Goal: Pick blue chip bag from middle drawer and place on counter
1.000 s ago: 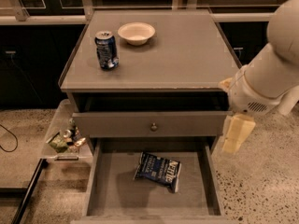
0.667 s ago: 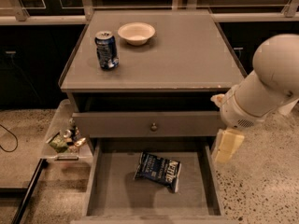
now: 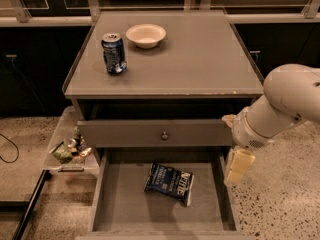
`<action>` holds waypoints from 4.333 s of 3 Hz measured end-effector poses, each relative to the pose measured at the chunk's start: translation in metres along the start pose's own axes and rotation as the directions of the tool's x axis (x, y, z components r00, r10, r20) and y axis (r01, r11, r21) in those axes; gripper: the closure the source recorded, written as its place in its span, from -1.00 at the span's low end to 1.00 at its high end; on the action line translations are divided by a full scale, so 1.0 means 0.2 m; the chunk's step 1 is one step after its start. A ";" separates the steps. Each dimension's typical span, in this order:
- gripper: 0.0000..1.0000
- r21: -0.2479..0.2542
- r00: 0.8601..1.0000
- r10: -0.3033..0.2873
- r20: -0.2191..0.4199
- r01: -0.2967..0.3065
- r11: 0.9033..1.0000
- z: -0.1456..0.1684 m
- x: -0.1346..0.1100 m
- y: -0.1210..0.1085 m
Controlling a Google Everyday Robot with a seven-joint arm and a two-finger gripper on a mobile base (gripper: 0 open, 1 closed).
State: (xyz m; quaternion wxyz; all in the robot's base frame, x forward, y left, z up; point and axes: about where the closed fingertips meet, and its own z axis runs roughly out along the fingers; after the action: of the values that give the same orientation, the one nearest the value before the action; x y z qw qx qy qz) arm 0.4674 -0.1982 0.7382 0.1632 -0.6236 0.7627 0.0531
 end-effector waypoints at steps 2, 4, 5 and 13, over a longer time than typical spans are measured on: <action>-1.00 -0.093 0.979 0.107 0.172 -0.092 0.991 0.52 0.07 0.10; -1.00 -0.140 0.931 0.167 0.326 -0.127 0.982 1.02 0.12 0.09; -1.00 -0.139 0.930 0.167 0.326 -0.128 0.982 1.02 0.12 0.09; -1.00 0.003 0.871 0.103 0.480 -0.119 0.993 1.99 0.01 -0.16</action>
Offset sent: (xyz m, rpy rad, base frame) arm 0.0082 0.0327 -0.1842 0.3417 0.1255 -0.0923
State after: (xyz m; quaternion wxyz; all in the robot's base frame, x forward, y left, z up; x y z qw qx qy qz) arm 0.5715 -0.0945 0.3664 0.3535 -0.5437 0.7337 0.2028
